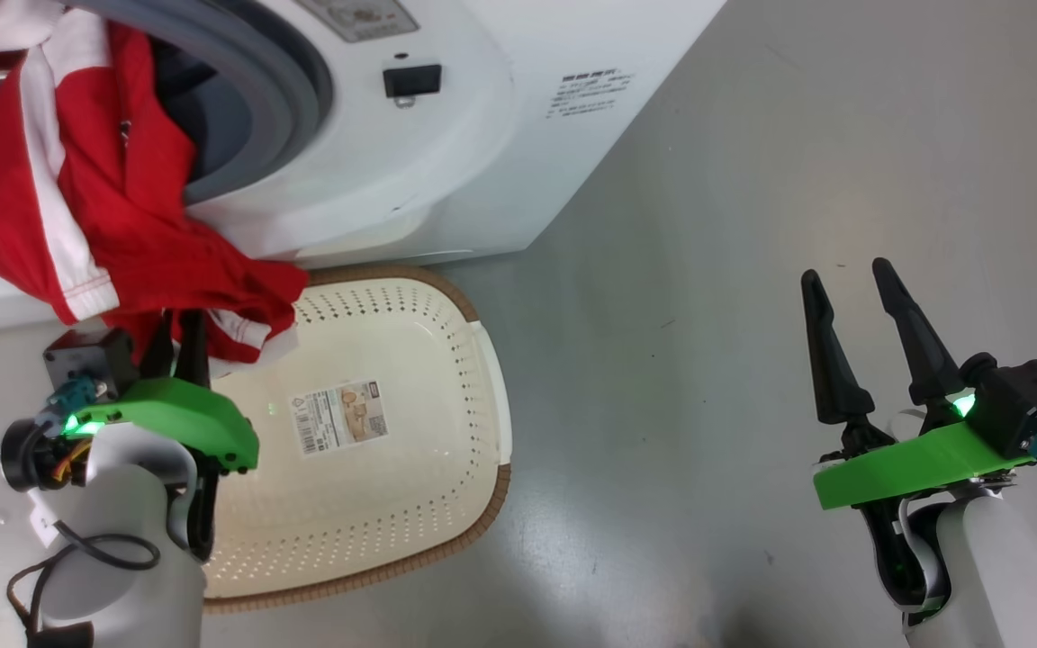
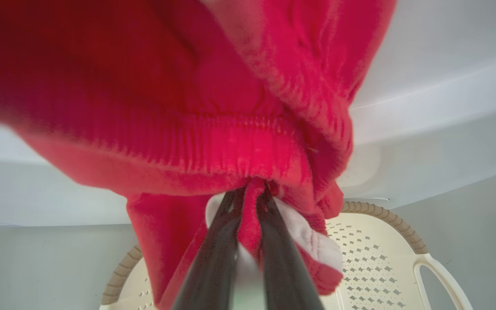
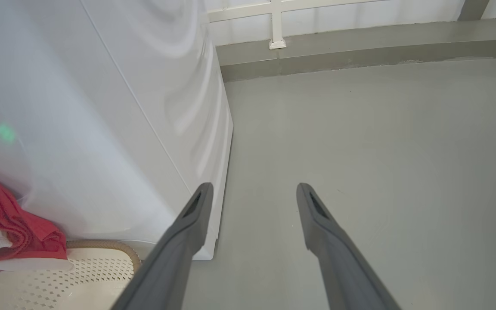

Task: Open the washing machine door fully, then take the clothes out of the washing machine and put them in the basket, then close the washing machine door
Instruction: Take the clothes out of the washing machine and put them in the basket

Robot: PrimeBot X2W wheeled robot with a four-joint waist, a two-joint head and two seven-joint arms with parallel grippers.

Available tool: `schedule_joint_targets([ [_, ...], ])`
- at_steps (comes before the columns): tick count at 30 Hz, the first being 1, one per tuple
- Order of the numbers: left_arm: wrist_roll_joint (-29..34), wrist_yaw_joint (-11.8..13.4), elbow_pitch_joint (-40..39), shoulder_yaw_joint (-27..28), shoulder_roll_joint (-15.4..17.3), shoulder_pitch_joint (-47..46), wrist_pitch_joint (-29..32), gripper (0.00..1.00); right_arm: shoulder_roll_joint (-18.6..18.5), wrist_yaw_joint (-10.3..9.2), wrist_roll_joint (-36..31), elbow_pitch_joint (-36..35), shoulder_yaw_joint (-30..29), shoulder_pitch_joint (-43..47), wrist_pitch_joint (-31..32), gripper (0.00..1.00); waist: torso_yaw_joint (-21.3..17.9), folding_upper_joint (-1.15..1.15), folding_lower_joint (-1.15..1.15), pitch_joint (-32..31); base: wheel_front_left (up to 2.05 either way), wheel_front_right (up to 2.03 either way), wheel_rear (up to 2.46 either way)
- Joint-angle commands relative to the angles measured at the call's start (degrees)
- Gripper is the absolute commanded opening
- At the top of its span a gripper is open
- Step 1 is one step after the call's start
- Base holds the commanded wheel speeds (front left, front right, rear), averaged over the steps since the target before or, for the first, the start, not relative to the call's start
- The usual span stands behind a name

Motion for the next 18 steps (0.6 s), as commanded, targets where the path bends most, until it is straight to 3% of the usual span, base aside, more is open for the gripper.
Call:
schedule_joint_targets([
  [1,0.62,-0.35,-1.23,1.78,1.69,0.30,-0.29,1.00,-0.20,0.36,0.89,-1.24,0.92,0.04,-0.37,1.00,0.23,0.00,0.00,-0.23,0.00,0.00,0.00],
  [18,-1.28,-1.09,-10.93,4.36,0.06,8.33,-0.29,1.00,-0.20,0.36,-0.61,-0.23,0.12,1.90,-0.37,1.00,3.62,0.00,0.00,-5.94,0.00,0.00,0.00],
])
